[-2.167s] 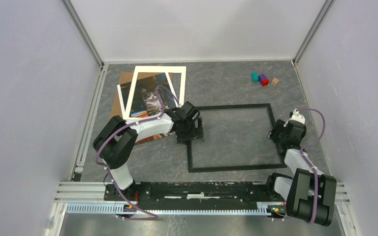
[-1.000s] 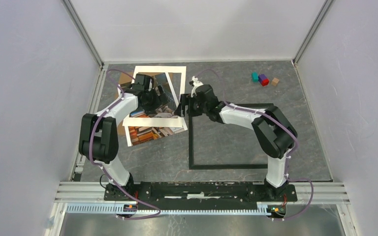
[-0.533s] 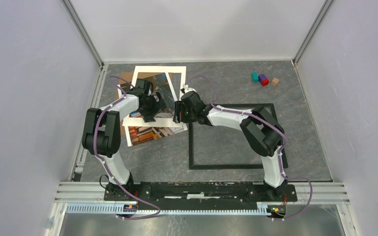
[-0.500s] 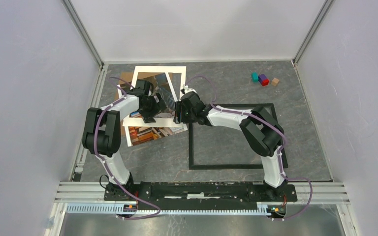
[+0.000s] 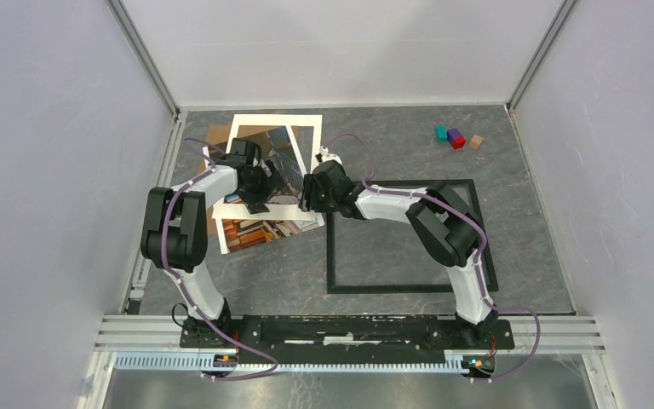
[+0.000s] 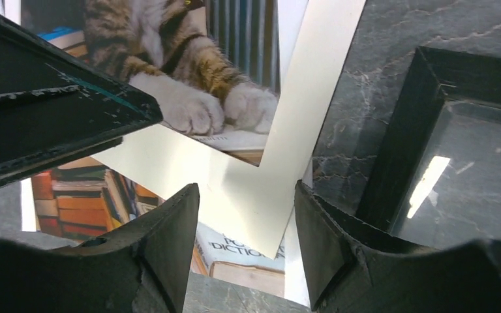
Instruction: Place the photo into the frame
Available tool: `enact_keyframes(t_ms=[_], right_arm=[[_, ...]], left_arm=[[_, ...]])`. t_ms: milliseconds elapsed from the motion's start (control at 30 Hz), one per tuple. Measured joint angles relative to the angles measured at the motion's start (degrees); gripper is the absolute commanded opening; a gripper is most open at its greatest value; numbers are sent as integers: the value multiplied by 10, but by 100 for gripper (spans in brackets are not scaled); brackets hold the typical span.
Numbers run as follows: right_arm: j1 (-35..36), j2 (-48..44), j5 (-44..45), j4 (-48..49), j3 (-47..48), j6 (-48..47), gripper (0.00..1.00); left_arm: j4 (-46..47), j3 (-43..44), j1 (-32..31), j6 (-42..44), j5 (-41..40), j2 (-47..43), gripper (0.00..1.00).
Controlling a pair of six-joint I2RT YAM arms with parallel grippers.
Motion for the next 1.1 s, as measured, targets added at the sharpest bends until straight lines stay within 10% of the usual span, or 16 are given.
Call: enact_keyframes(t_ms=[1100], right_arm=[[-26, 20, -131, 529, -192, 297, 86]], left_arm=[[18, -8, 5, 0, 25, -1, 96]])
